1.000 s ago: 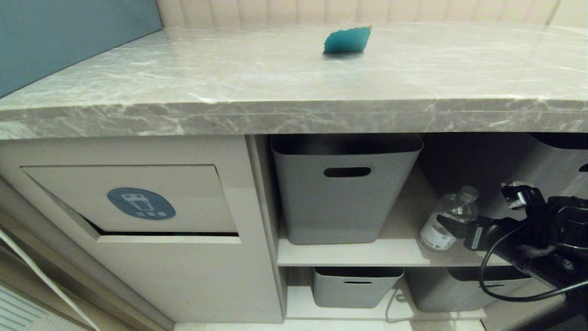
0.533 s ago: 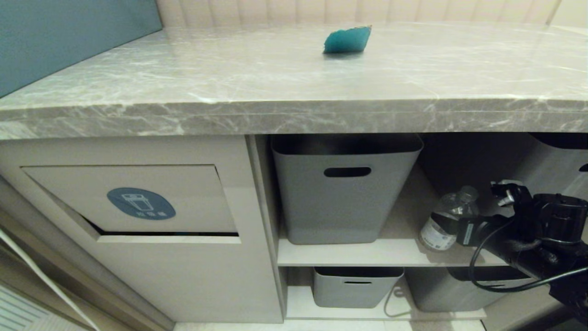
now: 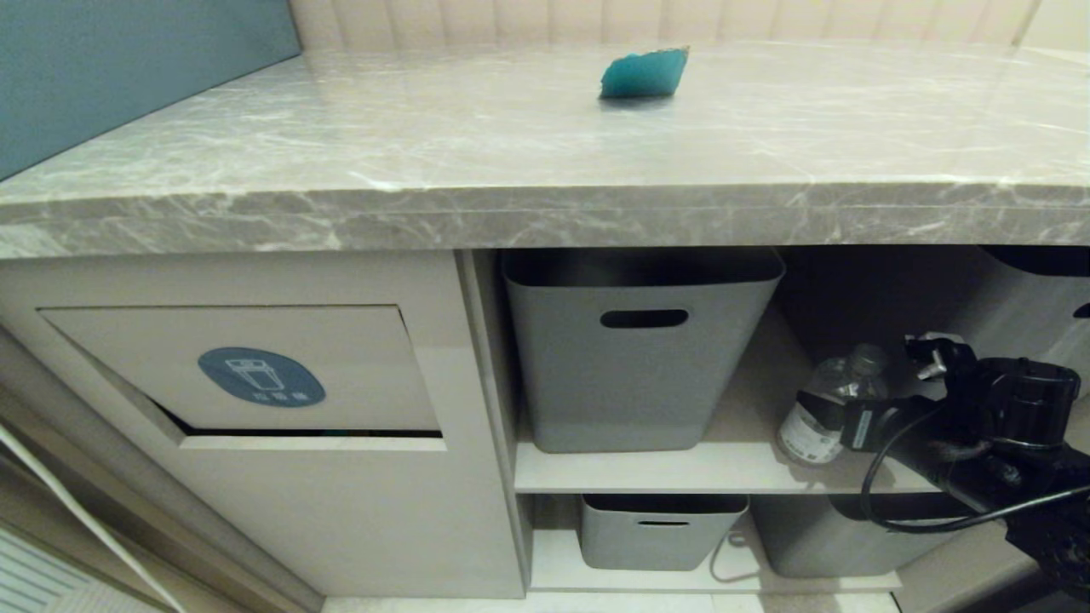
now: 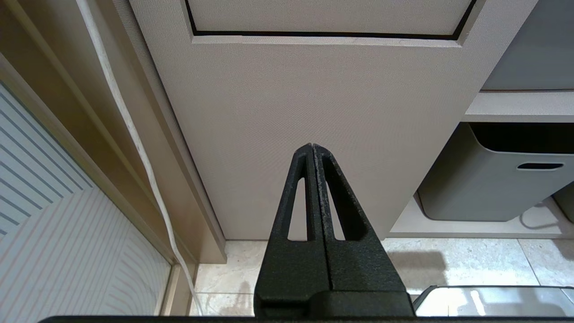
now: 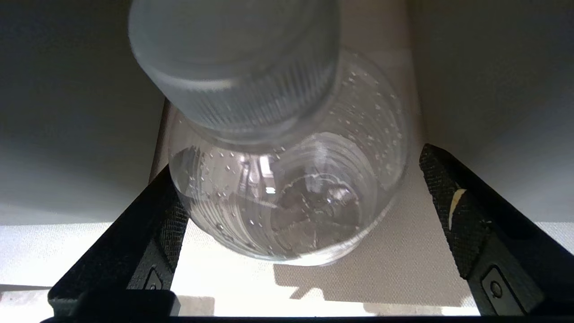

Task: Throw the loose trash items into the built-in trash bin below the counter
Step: Pick up the garbage

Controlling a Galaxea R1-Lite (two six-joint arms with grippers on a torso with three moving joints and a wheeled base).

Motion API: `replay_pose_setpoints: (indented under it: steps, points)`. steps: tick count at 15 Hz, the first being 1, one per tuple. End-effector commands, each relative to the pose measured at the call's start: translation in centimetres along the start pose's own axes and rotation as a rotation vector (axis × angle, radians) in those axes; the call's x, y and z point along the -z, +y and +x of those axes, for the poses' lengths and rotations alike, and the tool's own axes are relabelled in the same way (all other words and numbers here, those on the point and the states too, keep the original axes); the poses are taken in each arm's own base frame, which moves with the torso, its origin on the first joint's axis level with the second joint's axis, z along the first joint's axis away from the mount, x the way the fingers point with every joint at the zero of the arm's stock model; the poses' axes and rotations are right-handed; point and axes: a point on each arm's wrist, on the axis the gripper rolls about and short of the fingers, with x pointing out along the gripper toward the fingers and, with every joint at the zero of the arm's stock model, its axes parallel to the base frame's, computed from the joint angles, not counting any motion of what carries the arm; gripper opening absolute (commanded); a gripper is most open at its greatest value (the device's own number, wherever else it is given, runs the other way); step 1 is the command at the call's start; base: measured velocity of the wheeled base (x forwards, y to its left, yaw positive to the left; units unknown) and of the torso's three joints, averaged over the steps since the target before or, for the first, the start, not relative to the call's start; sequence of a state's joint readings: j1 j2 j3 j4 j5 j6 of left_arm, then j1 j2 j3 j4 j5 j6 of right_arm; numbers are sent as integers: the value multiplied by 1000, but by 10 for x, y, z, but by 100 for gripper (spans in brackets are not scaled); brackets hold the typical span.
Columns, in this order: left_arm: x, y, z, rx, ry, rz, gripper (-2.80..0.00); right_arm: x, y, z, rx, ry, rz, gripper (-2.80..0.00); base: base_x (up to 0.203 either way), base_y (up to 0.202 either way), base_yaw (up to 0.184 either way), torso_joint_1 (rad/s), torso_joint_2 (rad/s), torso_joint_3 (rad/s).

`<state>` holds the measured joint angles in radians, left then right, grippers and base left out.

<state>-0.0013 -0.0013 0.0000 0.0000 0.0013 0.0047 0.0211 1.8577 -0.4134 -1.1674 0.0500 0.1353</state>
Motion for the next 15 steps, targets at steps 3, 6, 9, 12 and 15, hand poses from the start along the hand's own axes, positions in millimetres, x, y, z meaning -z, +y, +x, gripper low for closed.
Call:
replay_pose_setpoints:
  steps: [3, 6, 9, 12, 15]
  points:
    - [0, 0, 0, -1, 0, 0, -280, 0, 1, 7, -5, -15, 5, 0, 0, 0, 0, 0, 0, 0]
    - [0, 0, 0, 0, 0, 0, -280, 2, 0, 9, 1, -16, 17, 0, 0, 0, 0, 0, 0, 0]
    - [0, 0, 0, 0, 0, 0, -280, 2, 0, 10, 3, -18, 24, 0, 0, 0, 0, 0, 0, 0]
    - [0, 0, 0, 0, 0, 0, -280, 2, 0, 10, 3, -17, 30, 0, 0, 0, 0, 0, 0, 0]
    - [0, 0, 0, -1, 0, 0, -280, 3, -1, 13, 20, -17, 30, -280, 0, 0, 0, 0, 0, 0]
